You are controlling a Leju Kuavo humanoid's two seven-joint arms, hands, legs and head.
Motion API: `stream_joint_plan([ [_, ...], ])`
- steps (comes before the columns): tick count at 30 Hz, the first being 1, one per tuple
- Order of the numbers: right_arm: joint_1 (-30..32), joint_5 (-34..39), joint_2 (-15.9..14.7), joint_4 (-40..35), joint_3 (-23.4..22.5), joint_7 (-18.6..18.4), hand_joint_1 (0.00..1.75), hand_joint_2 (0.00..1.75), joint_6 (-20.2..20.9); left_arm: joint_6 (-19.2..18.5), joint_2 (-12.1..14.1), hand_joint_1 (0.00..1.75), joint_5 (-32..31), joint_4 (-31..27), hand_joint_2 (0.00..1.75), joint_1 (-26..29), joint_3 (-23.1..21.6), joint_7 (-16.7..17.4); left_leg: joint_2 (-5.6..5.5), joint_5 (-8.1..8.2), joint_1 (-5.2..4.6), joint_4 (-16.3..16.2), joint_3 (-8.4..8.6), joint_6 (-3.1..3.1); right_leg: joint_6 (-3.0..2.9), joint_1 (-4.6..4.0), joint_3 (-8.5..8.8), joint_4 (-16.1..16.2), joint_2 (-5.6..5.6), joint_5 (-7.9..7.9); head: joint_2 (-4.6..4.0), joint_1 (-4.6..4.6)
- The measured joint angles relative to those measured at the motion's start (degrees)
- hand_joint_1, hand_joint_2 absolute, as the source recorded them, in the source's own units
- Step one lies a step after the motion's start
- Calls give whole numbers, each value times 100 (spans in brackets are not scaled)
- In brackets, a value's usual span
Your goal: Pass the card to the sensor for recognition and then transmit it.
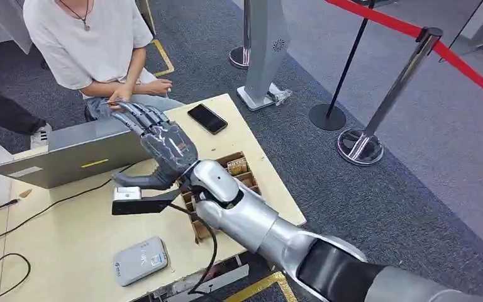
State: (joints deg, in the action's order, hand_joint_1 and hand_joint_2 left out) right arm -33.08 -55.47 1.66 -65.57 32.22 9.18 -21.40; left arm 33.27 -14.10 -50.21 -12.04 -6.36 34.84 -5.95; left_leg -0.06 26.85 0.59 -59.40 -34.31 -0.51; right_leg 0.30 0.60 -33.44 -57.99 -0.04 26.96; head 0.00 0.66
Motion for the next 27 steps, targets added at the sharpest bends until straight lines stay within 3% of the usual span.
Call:
stream_joint_plan([
  [9,380,-124,-295,-55,63,-35,0,175,-258,-22,0,0,-20,0,0,2,52,-15,0,0,0,0,0,0,0,0,1,0,-1,0,0,0],
  [27,921,-113,-789,-192,133,-96,0,175,-255,-33,0,0,-17,0,0,5,52,-83,-1,0,-1,0,-1,1,0,0,1,1,-1,0,0,0],
])
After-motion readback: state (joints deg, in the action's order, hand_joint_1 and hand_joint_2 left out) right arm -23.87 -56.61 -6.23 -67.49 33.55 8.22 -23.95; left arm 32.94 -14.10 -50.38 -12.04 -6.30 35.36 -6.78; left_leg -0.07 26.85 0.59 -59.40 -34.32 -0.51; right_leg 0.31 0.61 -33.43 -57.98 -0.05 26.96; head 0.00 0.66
